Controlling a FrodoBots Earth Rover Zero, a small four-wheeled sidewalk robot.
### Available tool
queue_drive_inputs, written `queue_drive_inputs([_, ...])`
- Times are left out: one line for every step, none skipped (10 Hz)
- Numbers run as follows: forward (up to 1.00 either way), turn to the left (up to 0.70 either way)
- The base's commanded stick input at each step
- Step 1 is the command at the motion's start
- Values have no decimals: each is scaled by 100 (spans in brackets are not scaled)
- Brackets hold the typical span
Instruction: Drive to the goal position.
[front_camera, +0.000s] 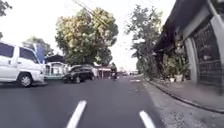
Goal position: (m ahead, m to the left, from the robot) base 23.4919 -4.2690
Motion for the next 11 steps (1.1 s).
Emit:
queue_drive_inputs([70,0])
queue_drive_inputs([70,0])
queue_drive_inputs([70,0])
queue_drive_inputs([70,0])
queue_drive_inputs([70,0])
queue_drive_inputs([70,0])
queue_drive_inputs([70,0])
queue_drive_inputs([70,0])
queue_drive_inputs([70,0])
queue_drive_inputs([70,0])
queue_drive_inputs([70,-7])
